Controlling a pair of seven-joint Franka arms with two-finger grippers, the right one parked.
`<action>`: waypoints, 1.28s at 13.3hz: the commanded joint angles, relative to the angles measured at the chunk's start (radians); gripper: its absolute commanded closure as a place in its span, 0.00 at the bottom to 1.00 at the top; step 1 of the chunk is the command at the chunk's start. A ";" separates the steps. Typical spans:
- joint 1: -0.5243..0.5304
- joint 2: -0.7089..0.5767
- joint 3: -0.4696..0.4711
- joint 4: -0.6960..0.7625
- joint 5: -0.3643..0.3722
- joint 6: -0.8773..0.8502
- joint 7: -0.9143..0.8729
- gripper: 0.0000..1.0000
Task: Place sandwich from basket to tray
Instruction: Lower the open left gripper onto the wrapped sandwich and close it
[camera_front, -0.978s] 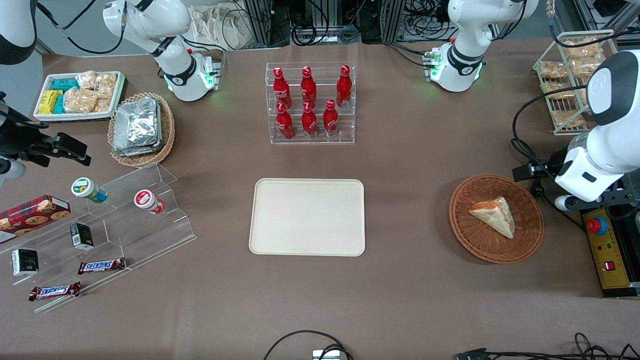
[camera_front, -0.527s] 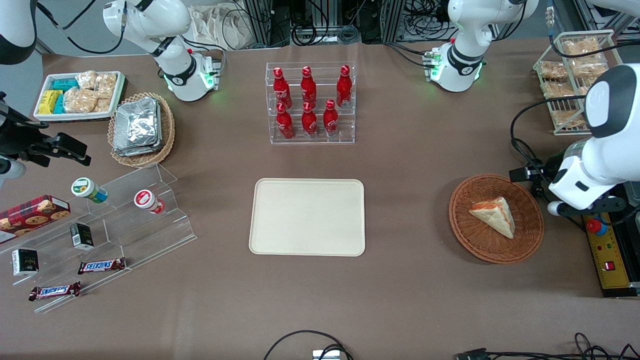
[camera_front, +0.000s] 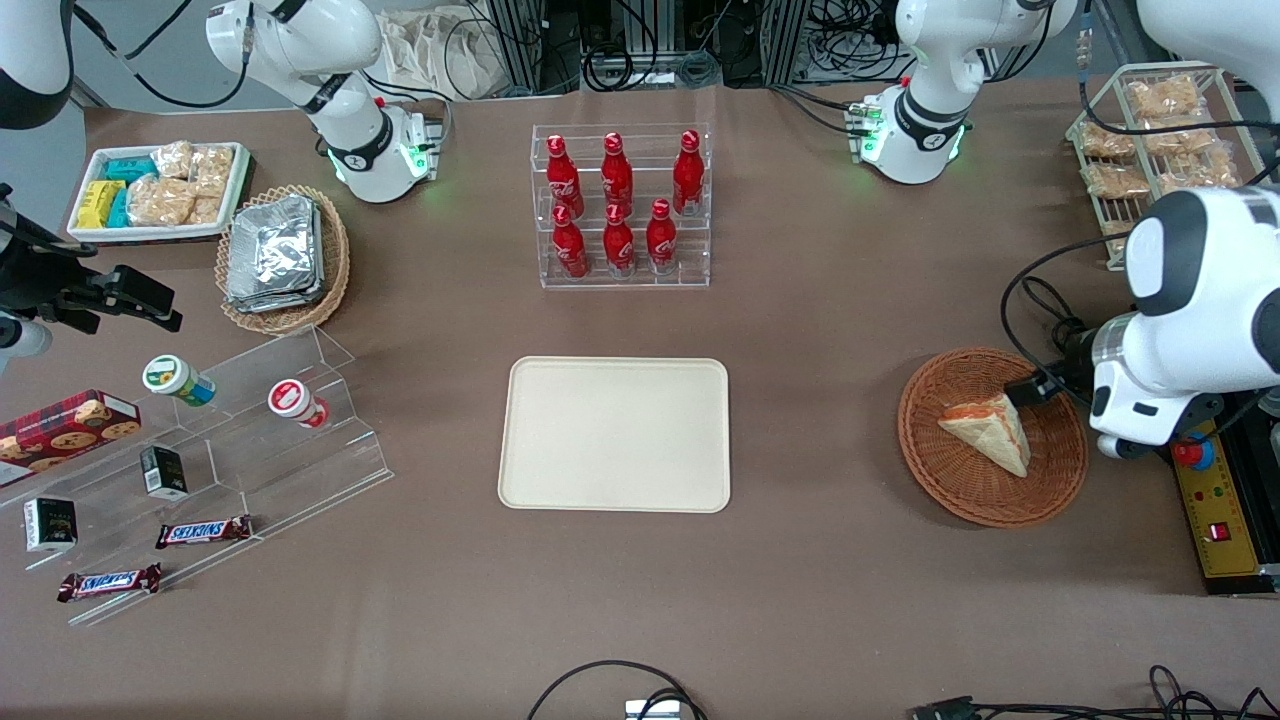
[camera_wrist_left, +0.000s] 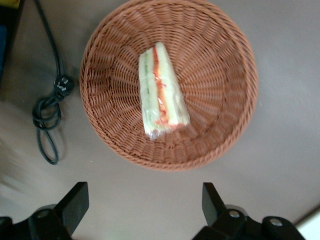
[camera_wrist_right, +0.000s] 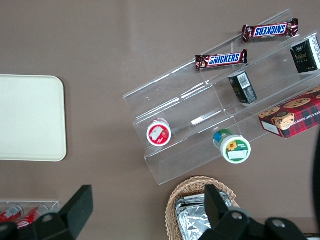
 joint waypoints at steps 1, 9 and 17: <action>0.004 0.003 0.007 -0.084 0.006 0.155 -0.112 0.00; 0.016 0.099 0.024 -0.179 0.008 0.384 -0.294 0.00; -0.001 0.149 0.023 -0.182 0.008 0.392 -0.293 0.00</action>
